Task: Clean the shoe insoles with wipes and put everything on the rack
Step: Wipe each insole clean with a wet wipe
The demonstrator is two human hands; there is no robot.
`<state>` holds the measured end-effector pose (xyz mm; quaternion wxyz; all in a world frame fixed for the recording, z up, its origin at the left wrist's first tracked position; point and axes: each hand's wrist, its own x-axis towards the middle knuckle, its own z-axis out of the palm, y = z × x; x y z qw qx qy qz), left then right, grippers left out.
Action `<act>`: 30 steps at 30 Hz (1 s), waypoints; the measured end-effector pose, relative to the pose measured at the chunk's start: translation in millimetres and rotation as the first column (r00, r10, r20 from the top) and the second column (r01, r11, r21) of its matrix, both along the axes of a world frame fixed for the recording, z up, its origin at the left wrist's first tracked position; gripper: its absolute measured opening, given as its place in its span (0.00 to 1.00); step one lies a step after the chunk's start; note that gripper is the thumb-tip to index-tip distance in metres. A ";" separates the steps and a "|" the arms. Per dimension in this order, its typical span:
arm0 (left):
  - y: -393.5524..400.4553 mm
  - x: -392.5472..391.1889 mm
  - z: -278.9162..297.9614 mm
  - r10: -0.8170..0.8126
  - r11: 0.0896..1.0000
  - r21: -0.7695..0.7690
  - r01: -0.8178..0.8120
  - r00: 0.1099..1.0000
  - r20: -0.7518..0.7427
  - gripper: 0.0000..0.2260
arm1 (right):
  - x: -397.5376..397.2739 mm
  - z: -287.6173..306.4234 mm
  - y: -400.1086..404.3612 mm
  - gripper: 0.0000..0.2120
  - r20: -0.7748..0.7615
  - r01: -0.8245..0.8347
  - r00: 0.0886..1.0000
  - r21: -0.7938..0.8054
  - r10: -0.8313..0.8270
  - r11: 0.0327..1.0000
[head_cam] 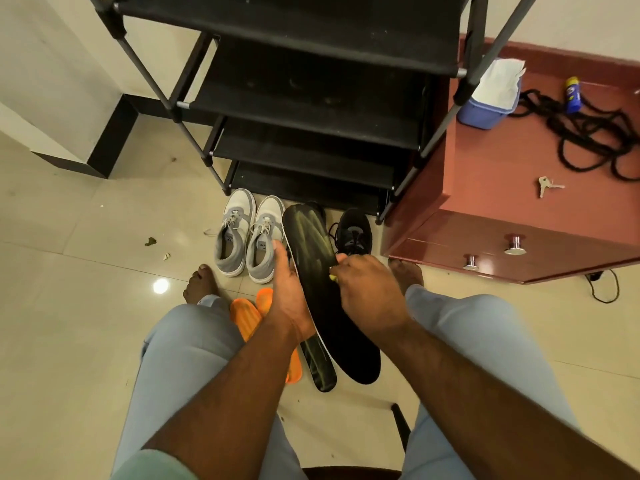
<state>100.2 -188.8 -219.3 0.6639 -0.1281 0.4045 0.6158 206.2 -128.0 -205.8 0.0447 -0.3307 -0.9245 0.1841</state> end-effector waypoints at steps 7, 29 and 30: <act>-2.5 -2.0 -0.5 0.024 1.000 0.000 -0.024 1.000 0.014 0.45 | -7.3 2.2 -4.0 0.08 -0.044 -0.159 0.986 0.026 0.160 0.987; -3.2 5.5 -1.2 0.018 0.999 -0.041 -0.015 0.995 0.093 0.39 | -17.7 4.0 -19.9 0.08 -0.095 -0.111 0.990 -0.071 0.104 0.991; -2.9 6.0 -0.4 0.022 0.999 -0.039 -0.018 0.995 0.095 0.39 | -16.9 4.0 -18.2 0.08 -0.095 -0.123 0.989 -0.065 0.116 0.990</act>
